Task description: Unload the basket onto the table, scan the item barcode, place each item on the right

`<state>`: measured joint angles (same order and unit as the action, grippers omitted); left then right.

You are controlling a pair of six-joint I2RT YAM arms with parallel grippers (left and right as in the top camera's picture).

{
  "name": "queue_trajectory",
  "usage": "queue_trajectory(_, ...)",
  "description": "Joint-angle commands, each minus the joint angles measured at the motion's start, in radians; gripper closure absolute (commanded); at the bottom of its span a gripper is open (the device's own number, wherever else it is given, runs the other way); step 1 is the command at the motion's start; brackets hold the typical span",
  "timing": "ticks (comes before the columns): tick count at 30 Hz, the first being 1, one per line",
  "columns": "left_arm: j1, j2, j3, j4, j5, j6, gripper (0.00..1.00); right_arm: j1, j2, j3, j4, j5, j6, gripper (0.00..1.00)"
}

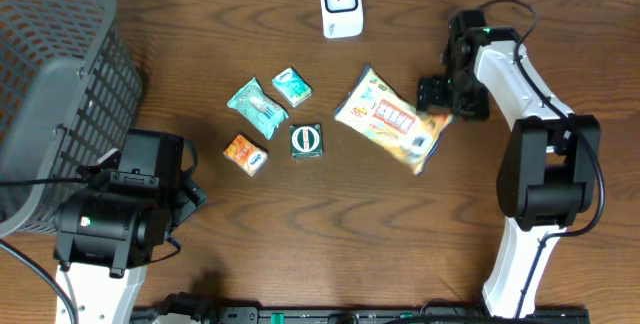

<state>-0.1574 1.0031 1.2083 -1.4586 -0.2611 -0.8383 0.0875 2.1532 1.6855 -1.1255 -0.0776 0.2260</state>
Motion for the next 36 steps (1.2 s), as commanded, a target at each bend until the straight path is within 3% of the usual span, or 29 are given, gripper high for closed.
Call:
queue_trajectory(1, 0.004, -0.005, 0.019, -0.003, -0.016, -0.01, 0.02, 0.023, -0.003, 0.001, -0.069, -0.107, -0.023, 0.02)
queue_trajectory(9, 0.004, -0.005, 0.019, -0.003, -0.017, -0.009, 0.03, 0.047, -0.04, 0.002, -0.225, -0.12, -0.029, 0.01)
queue_trajectory(25, 0.004, -0.005, 0.019, -0.003, -0.016, -0.009, 0.02, 0.122, -0.309, 0.002, -0.135, -0.135, -0.022, 0.03)
queue_trajectory(36, 0.004, -0.005, 0.019, -0.003, -0.016, -0.01, 0.02, 0.309, -0.306, 0.002, 0.021, -0.138, -0.022, 0.28)
